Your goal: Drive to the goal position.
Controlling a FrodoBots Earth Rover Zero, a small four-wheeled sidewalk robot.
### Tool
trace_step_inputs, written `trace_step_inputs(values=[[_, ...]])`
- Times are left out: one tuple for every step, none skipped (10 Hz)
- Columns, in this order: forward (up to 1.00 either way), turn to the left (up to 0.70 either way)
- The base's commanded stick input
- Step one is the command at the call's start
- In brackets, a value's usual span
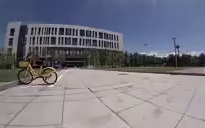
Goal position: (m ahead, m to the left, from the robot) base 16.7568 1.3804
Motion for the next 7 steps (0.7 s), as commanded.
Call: trace_step_inputs(values=[[0.3,0.0],[0.29,0.0],[0.28,0.0],[0.28,0.0],[0.28,0.0],[0.27,0.0],[0.27,0.0]])
